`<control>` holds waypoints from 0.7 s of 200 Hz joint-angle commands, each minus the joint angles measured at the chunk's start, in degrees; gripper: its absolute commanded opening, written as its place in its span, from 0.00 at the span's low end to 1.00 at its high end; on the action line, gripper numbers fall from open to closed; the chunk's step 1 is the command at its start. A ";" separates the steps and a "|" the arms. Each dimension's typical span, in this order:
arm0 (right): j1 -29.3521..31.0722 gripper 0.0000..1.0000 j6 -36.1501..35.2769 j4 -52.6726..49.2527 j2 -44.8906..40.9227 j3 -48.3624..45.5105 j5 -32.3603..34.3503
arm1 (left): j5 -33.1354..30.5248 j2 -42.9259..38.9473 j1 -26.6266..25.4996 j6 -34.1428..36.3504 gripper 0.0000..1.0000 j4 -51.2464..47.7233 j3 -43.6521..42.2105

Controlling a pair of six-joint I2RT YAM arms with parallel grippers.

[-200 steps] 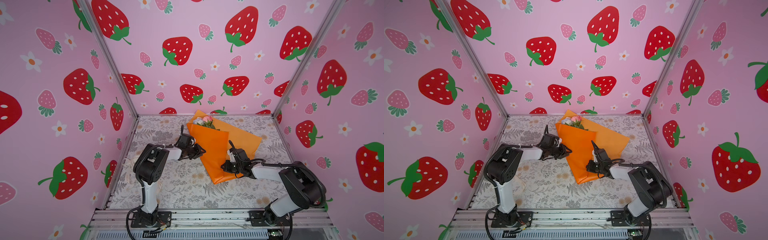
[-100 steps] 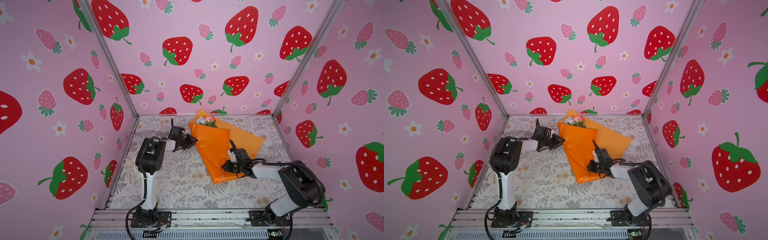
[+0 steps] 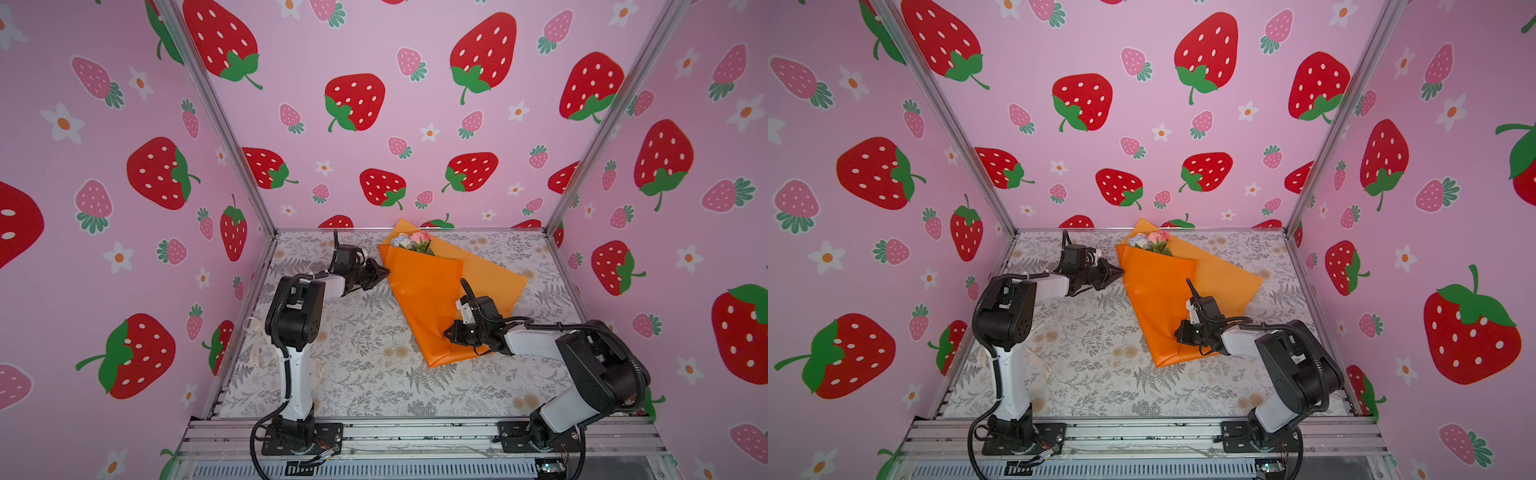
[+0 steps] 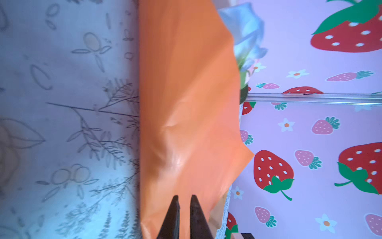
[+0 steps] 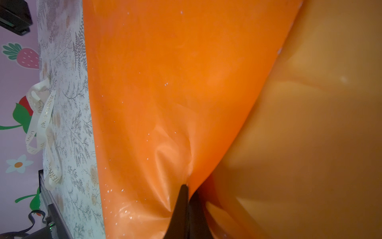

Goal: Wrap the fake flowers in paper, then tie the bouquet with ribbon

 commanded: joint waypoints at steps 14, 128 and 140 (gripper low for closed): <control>-0.65 0.00 -0.03 -3.68 1.06 -0.32 0.58 | 4.30 3.63 -0.82 0.46 0.00 -0.15 6.80; -1.53 0.00 -0.56 -4.17 1.26 -1.35 -0.37 | 0.05 22.90 3.72 -2.62 0.00 -7.49 27.82; -1.53 0.00 -0.57 -4.17 1.14 -1.69 -0.36 | -0.02 25.01 4.25 -2.22 0.00 -9.99 31.45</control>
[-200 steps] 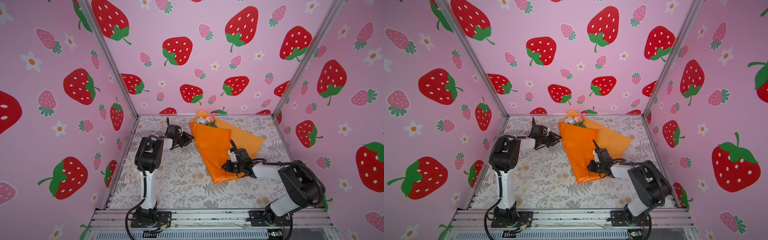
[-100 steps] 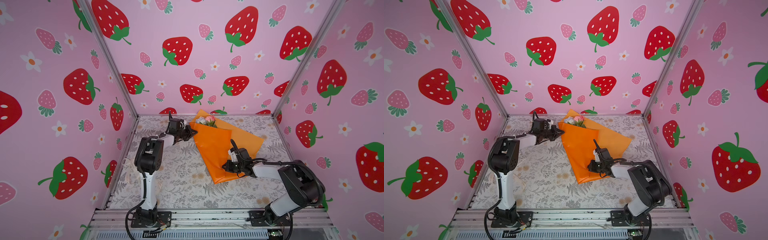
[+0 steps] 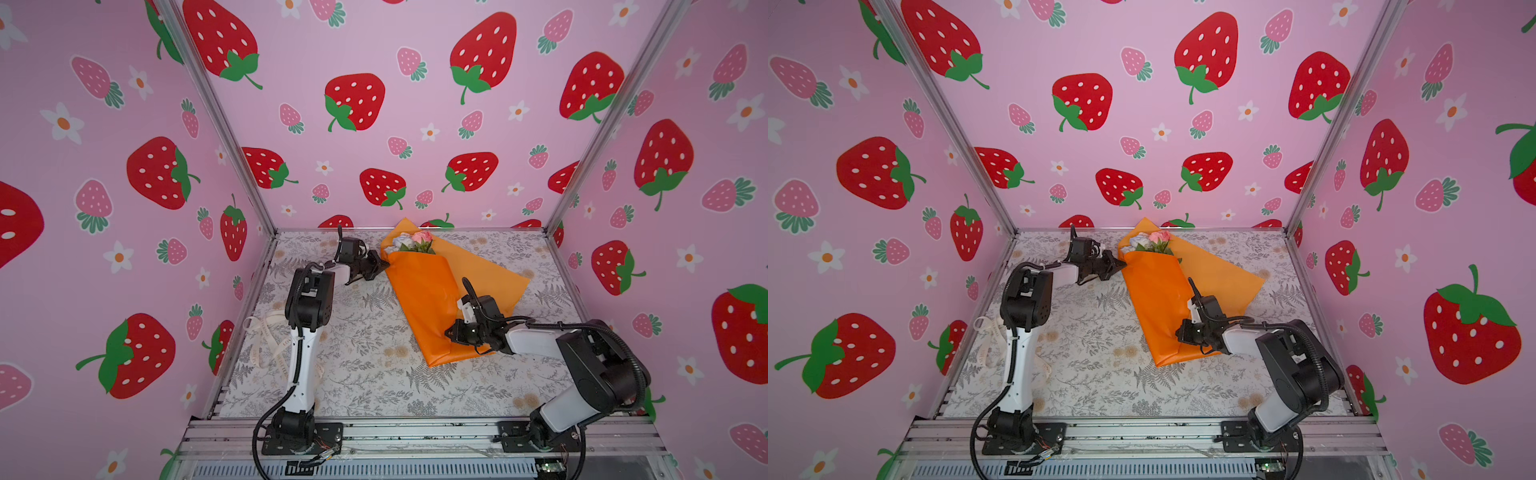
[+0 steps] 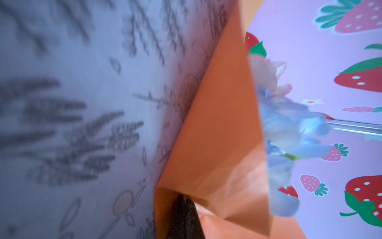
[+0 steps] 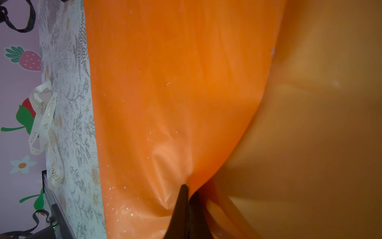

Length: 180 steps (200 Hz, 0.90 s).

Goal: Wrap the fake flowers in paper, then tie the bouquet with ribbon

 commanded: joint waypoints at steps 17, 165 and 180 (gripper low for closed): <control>-0.51 0.00 -0.81 -3.88 1.22 -2.16 0.43 | -0.71 6.53 2.35 -2.09 0.00 -4.39 10.48; -0.72 0.03 0.08 -3.48 -1.50 0.71 -2.84 | 3.53 -33.94 -9.02 5.26 0.17 0.19 -35.51; -0.76 0.03 0.23 -3.40 -2.06 0.44 -2.74 | 1.50 -36.78 -14.70 6.66 0.16 -1.98 -39.05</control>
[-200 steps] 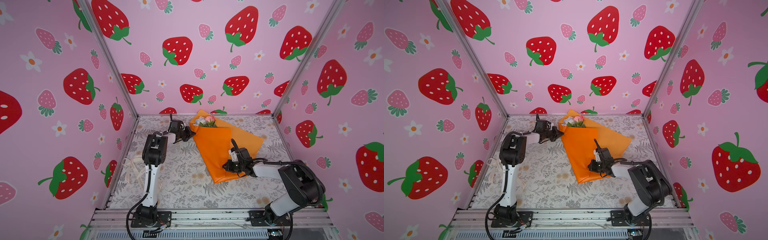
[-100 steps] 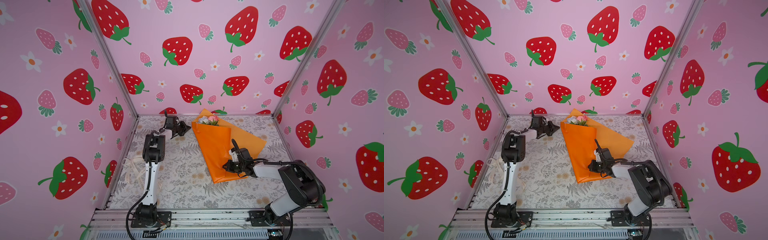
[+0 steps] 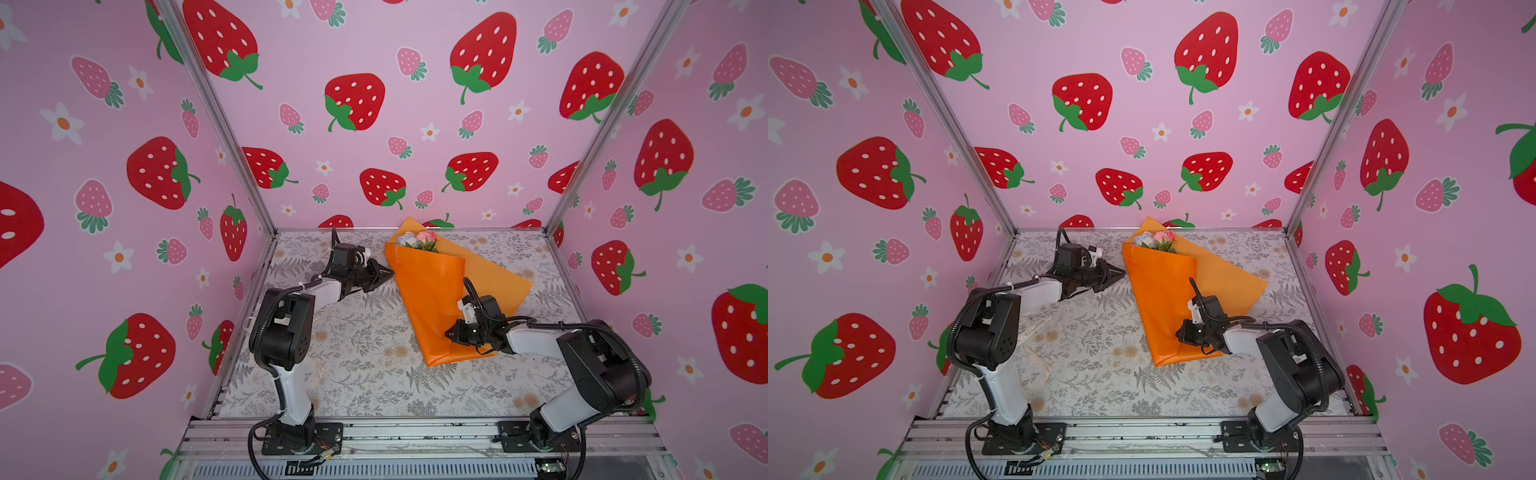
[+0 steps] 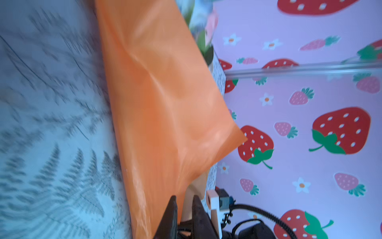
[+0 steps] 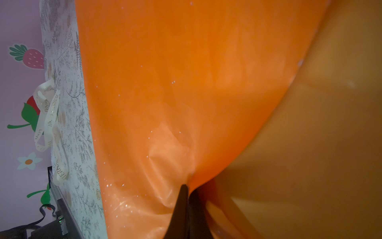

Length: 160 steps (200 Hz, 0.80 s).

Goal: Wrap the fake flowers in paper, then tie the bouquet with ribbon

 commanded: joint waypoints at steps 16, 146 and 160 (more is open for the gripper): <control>-0.27 0.03 0.19 -2.80 -2.08 0.30 0.00 | -2.02 -4.77 -14.00 4.16 0.15 -4.68 -8.22; -0.24 0.12 1.53 -6.43 -8.32 0.24 1.10 | -6.44 -1.29 -27.51 -2.86 0.13 6.97 -20.29; -0.20 0.19 1.65 -8.99 -11.56 0.70 2.19 | -6.60 -1.54 -27.50 -2.80 0.13 7.17 -20.56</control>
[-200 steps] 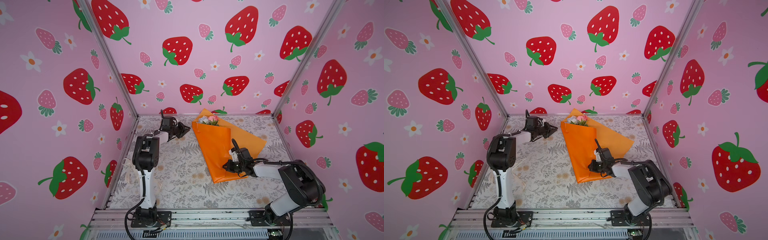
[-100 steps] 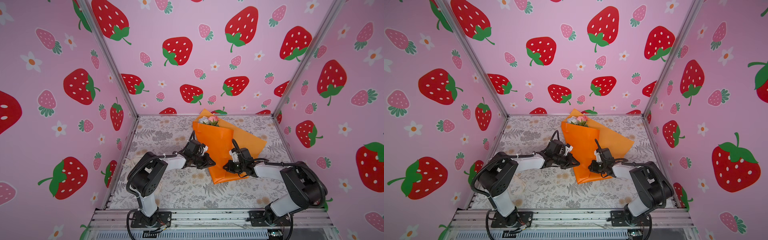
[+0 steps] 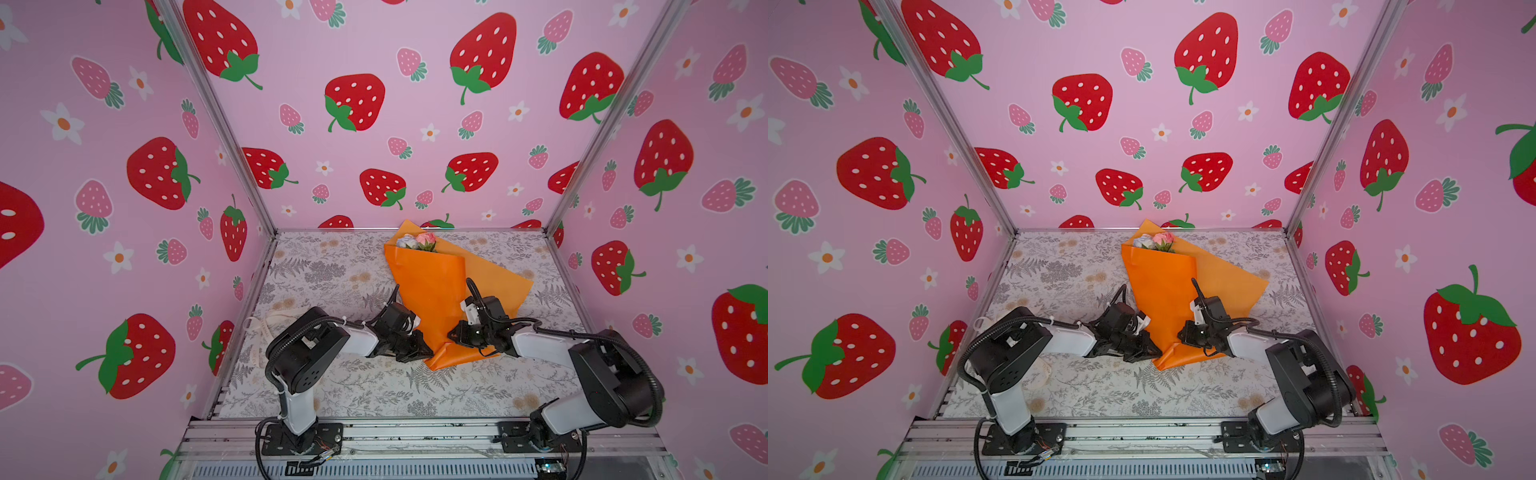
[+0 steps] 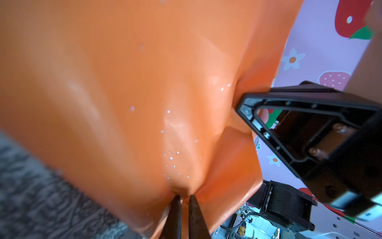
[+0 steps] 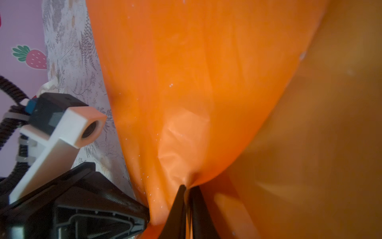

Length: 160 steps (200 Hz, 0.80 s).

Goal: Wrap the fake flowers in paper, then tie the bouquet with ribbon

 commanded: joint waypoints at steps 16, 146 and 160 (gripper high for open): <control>-0.20 0.28 1.41 -7.32 -10.26 1.66 3.18 | -1.28 0.38 -0.37 -0.24 0.13 0.56 -0.20; 13.08 0.13 11.82 0.55 -14.95 -2.17 3.77 | 0.18 -1.31 -0.72 0.53 0.15 0.02 1.25; 13.23 0.13 10.51 -1.62 -10.94 -0.37 3.19 | 0.98 -1.21 -0.76 0.66 0.16 0.03 1.57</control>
